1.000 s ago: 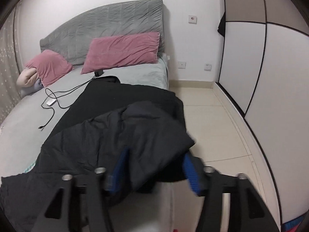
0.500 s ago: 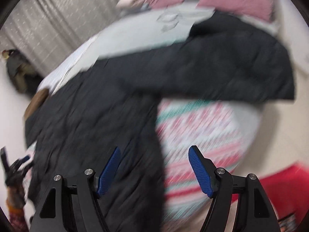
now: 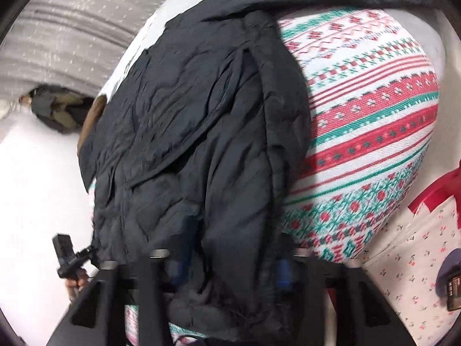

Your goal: Fold large clothes

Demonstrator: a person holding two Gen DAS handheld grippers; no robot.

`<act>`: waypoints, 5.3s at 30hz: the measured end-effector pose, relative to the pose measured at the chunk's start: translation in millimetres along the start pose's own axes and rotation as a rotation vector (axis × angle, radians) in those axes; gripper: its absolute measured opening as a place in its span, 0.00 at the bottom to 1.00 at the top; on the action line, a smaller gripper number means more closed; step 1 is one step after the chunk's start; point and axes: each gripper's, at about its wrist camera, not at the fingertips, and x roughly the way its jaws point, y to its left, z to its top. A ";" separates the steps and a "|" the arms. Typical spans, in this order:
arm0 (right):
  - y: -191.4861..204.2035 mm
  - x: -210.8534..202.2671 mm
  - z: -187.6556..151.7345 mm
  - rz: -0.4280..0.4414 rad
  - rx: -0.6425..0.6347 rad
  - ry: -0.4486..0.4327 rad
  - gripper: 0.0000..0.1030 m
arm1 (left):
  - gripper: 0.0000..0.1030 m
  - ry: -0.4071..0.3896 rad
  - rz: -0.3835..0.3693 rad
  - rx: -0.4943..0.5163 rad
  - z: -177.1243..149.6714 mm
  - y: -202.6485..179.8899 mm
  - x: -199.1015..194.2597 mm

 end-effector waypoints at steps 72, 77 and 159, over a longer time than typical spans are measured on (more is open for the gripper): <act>193.4 108.8 156.0 -0.233 -0.203 -0.277 0.72 | 0.04 -0.811 0.156 0.290 212.6 -166.0 -10.2; 185.9 105.7 158.5 -0.231 -0.186 -0.289 0.72 | 0.06 -0.599 0.089 0.405 208.3 -197.8 55.3; 56.3 -56.8 174.8 -0.410 0.083 -1.013 0.07 | 0.99 -0.419 0.156 0.252 199.6 -117.6 105.9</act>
